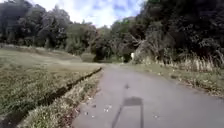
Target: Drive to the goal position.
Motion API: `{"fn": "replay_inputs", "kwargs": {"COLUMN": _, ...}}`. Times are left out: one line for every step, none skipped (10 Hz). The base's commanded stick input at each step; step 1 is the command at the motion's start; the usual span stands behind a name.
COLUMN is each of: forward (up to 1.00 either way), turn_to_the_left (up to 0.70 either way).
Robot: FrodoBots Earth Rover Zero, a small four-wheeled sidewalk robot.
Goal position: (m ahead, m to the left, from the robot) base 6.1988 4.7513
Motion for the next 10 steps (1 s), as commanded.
{"fn": "replay_inputs", "kwargs": {"forward": 0.7, "turn_to_the_left": -0.12}}
{"fn": "replay_inputs", "kwargs": {"forward": 0.7, "turn_to_the_left": -0.04}}
{"fn": "replay_inputs", "kwargs": {"forward": 0.7, "turn_to_the_left": 0.0}}
{"fn": "replay_inputs", "kwargs": {"forward": 0.7, "turn_to_the_left": 0.0}}
{"fn": "replay_inputs", "kwargs": {"forward": 0.7, "turn_to_the_left": 0.0}}
{"fn": "replay_inputs", "kwargs": {"forward": 0.7, "turn_to_the_left": 0.0}}
{"fn": "replay_inputs", "kwargs": {"forward": 0.7, "turn_to_the_left": 0.03}}
{"fn": "replay_inputs", "kwargs": {"forward": 0.7, "turn_to_the_left": 0.05}}
{"fn": "replay_inputs", "kwargs": {"forward": 0.7, "turn_to_the_left": 0.06}}
{"fn": "replay_inputs", "kwargs": {"forward": 0.7, "turn_to_the_left": 0.08}}
